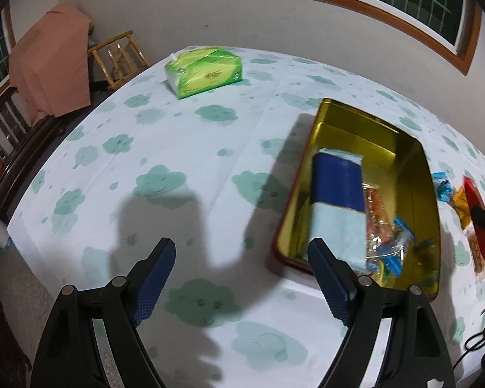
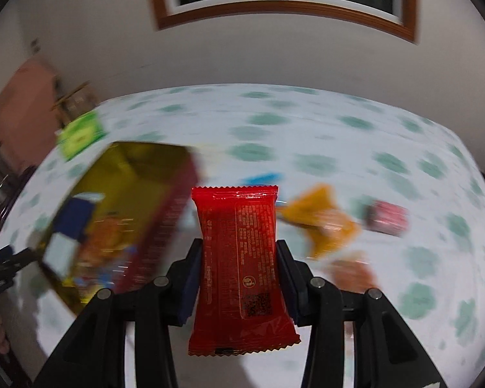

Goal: Organize snacks
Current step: 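Carry the red packet over the gold tin and release it with the right gripper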

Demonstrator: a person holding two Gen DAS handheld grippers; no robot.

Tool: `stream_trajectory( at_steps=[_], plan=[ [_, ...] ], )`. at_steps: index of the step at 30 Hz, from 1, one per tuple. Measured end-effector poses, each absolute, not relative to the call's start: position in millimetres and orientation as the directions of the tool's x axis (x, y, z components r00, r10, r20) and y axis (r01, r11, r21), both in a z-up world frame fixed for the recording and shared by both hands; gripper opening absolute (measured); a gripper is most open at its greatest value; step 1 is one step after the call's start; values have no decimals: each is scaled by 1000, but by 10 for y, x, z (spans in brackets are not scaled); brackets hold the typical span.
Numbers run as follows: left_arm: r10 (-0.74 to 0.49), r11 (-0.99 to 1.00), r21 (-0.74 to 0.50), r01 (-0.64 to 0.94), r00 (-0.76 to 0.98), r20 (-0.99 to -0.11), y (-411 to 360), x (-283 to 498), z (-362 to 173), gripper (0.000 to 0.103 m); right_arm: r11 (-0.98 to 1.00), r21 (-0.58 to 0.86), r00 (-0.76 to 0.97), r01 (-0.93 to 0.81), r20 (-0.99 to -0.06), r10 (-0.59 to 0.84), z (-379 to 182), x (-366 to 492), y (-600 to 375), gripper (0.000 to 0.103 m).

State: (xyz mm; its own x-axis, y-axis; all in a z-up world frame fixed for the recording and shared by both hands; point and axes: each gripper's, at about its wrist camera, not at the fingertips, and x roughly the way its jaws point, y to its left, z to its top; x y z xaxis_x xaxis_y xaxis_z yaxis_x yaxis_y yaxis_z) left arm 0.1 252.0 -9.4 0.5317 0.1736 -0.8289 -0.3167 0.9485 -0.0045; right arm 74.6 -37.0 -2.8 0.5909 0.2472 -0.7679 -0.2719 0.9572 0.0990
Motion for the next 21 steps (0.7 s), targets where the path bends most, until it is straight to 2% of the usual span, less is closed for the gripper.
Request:
stream_trajectory(
  at_steps=[8,18,21],
  plan=[
    [210,932,12,-363,511,-833,2685,-146,-108,82,907,88,551,-411,-769,324,-55,708,499,44],
    [224,922,14,-388,501,-836,2787,-230,-101,82,911,70,521,-407,-801,294,-261,862,890,44],
    [224,920,13,-391,498,-838,2792,-241,-97,83,909,66,515,-411,-806,291,-300,878,914,39]
  ],
)
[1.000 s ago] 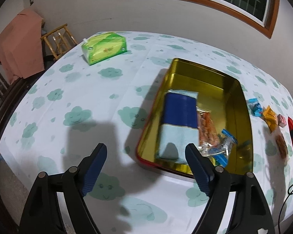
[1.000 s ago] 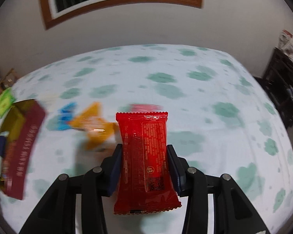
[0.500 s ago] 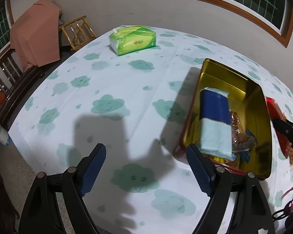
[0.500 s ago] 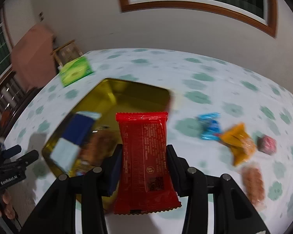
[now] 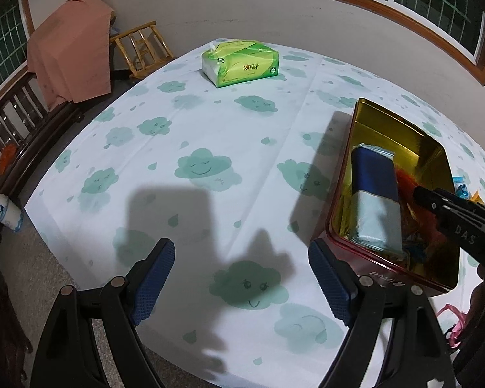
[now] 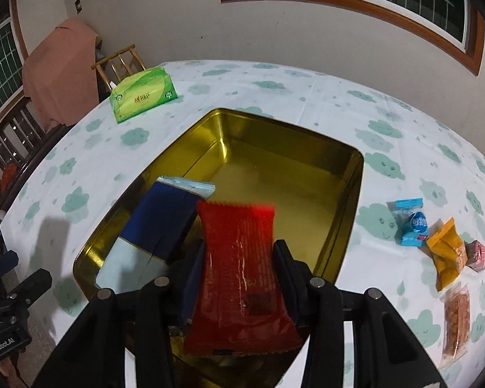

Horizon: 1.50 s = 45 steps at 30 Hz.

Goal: Organize snacks
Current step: 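Carry the red packet over the gold tin and release it with the right gripper, then grasp the pink patterned candy with the right gripper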

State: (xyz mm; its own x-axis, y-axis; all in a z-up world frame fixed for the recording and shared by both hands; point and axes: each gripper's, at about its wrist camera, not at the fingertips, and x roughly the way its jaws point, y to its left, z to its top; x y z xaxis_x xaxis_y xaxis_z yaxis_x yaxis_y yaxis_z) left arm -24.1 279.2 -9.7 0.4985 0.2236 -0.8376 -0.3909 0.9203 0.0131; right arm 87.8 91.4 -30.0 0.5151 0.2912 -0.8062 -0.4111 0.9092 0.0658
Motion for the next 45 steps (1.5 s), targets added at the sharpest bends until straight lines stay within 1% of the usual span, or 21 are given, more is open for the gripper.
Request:
stream_trajectory(
  at_steps=[5,9,13,16,21,25,26,28,32,33,36,40,43,45],
  plan=[
    [222,921,13,-388,498,-838,2780,-247,-96,83,906,70,500,-418,-815,293,-356,886,939,39],
    [217,921,8,-388,497,-840,2753,-260,-99,83,894,73,504,-441,-804,315,-333,855,932,39],
    [207,923,1,-384,494,-845,2692,-230,-98,83,879,114,522,-464,-766,375,-193,797,797,39],
    [203,929,3,-371,499,-842,2603,-208,-72,83,882,120,554,-455,-738,386,-60,777,547,39],
    [190,940,3,-342,513,-837,2444,-163,-12,83,930,81,615,-358,-729,301,15,882,-76,40],
    [177,951,9,-309,520,-836,2268,-109,18,83,978,46,651,-206,-739,171,-27,1049,-826,40],
    [175,953,12,-302,521,-836,2229,-94,24,83,984,32,656,-175,-741,141,-44,1079,-969,41],
    [170,957,13,-291,522,-836,2169,-66,36,83,995,3,659,-102,-749,70,-101,1165,-1300,48],
    [164,964,25,-263,520,-838,1988,4,52,83,999,-24,640,-24,-768,-3,-224,1322,-1699,48],
    [159,967,25,-255,521,-839,1942,16,58,83,999,-31,638,-14,-770,-15,-250,1358,-1755,48],
    [156,970,32,-240,517,-842,1819,49,70,83,1000,-28,624,9,-781,-27,-360,1487,-1901,53],
    [157,974,46,-224,511,-845,1646,91,88,83,1000,-16,606,26,-795,-28,-521,1611,-1951,54],
    [151,976,46,-215,505,-850,1551,120,86,83,999,-36,610,36,-791,-50,-588,1636,-1958,55],
    [153,977,56,-205,501,-851,1463,144,86,83,999,-24,604,31,-796,-37,-624,1669,-1981,55]
  ],
)
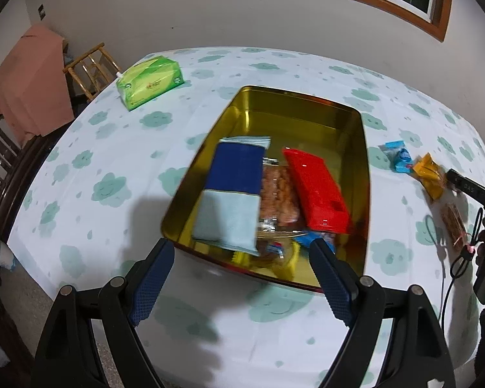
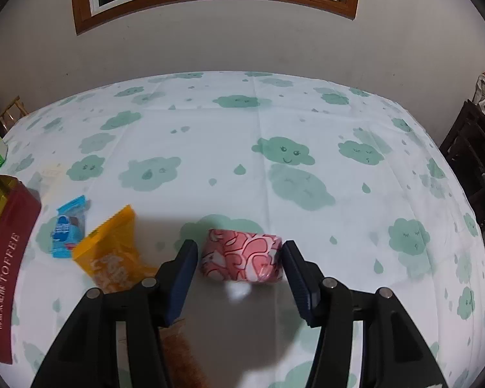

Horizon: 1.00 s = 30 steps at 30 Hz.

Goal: Organize snacks
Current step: 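Grasp the pink patterned candy with the right gripper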

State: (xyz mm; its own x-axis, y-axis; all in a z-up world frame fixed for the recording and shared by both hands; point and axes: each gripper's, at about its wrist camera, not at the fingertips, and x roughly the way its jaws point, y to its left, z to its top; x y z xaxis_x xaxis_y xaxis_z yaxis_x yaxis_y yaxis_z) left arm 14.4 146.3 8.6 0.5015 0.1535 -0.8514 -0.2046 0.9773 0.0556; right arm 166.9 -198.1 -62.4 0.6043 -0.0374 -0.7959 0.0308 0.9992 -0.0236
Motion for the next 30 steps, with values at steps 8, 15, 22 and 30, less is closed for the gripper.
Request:
stream_trajectory(
  at_steps=[8,15,22,30],
  plan=[
    [132,988,72,-139,495,-859,1080,227,74,83,1000,2,612,-10,-791,8,-723,1706,-2058,53],
    [73,996,42,-75,484,-872,697,327,-8,83,999,6,625,-44,-780,32,-718,1566,-2204,50],
    [-34,999,-37,2,445,-895,187,470,-130,83,1000,-8,643,-24,-766,9,-742,1246,-2682,50],
    [-89,996,-69,64,403,-911,-356,643,-251,83,999,-16,644,29,-764,-31,-753,934,-3160,50]
  ],
)
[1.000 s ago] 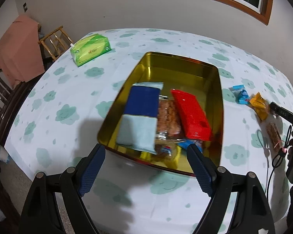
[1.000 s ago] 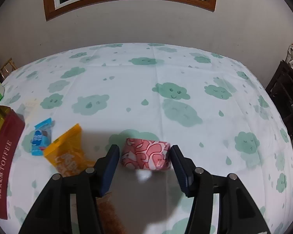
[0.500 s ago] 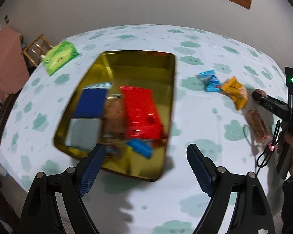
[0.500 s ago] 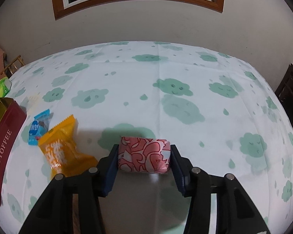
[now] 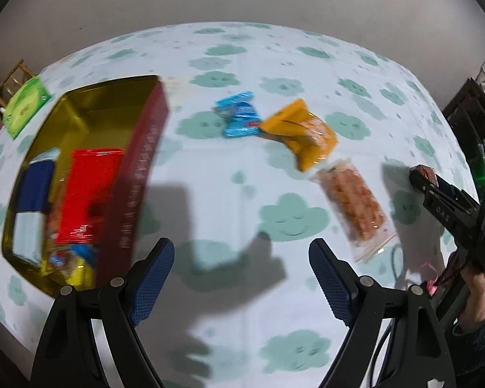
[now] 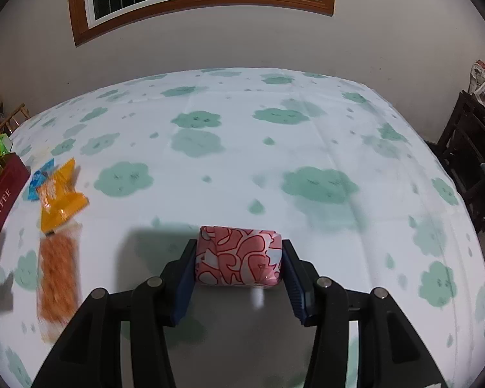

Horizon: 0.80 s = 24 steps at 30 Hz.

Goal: Organize snacks
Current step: 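Grasp the pink patterned candy with the right gripper, then grasp the clear peanut-snack bag with the left gripper while the right gripper holds the pink candy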

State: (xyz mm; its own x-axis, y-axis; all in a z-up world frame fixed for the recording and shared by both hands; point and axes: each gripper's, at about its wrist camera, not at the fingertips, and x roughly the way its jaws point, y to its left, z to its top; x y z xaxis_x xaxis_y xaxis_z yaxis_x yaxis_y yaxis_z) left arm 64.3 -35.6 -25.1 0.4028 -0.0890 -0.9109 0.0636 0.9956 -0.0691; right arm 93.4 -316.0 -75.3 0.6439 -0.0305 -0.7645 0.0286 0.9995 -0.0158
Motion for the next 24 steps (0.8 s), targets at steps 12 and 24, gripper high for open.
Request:
stream_trajectory(
  at_steps=[12,24],
  plan=[
    [-112,993,-117,7,356,-928,-739,867,-310,81,1000,-11,644,28,-765,-26,-756,836,-3272,50],
    [-66,996,-83,-34,351,-934,-1238,1043,-411,78,1000,-8,644,29,-765,-25,-761,836,-3283,52]
  ],
)
